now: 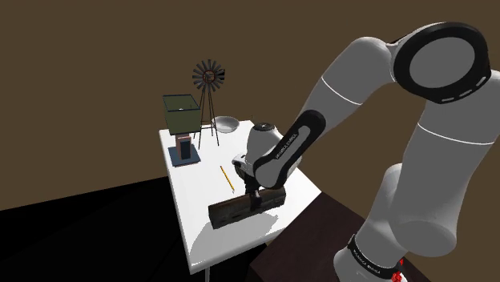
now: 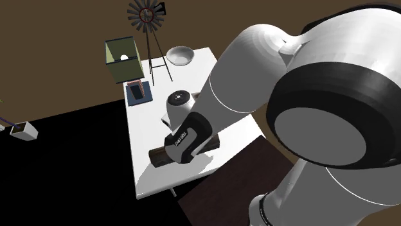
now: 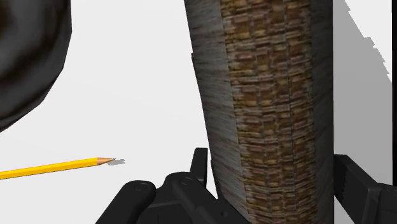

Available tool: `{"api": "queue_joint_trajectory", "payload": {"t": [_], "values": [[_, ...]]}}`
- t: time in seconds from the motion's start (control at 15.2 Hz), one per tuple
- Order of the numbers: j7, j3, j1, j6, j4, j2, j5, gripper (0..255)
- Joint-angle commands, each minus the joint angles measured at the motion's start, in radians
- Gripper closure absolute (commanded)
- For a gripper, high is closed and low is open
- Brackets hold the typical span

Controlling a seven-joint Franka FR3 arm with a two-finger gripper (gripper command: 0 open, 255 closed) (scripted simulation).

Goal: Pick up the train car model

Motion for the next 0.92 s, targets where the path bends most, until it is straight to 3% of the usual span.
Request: {"api": "queue_joint_trajectory", "payload": {"t": [0.0, 0.86], "values": [[0.009, -0.003, 0.003, -0.031, -0.002, -0.034, -0.011, 255], [0.039, -0.009, 0.001, -0.210, 0.005, -0.207, -0.051, 255]]}}
